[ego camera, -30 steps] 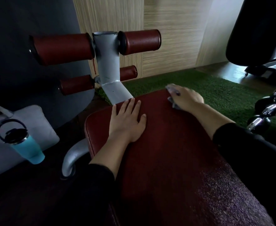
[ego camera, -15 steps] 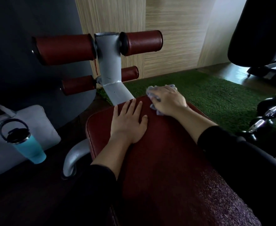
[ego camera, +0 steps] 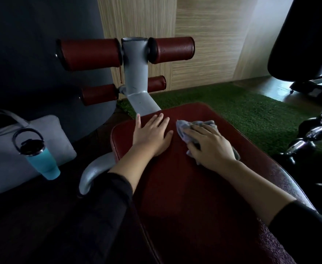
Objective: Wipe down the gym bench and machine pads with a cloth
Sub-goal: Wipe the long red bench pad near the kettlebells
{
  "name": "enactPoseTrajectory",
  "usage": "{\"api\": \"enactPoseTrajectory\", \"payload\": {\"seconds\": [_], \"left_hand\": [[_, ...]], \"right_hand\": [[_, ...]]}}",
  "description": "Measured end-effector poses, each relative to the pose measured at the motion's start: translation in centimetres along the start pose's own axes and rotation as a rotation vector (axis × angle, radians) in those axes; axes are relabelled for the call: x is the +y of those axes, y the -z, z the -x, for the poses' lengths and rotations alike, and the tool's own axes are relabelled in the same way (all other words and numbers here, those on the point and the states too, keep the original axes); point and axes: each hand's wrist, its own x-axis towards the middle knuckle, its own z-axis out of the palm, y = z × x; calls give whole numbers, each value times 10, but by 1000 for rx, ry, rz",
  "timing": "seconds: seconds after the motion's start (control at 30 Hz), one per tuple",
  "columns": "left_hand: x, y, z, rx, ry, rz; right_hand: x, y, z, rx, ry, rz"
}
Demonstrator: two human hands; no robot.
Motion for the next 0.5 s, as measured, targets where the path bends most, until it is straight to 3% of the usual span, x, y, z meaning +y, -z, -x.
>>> {"api": "enactPoseTrajectory", "payload": {"seconds": [0.17,0.27,0.33,0.5], "left_hand": [[-62,-1,39,141,178,38],[-90,-10,54,-13,323,457],[-89,-17,57,7,310,828],[-84,-23,55,131,289,907]], "right_hand": [[-9,-12,-36,-103,-41,50],[-20,-19,-64,-120,-99,110],[-25,-21,-78,-130,-122,124],[-46,-34,-109,-129,-54,80]]}}
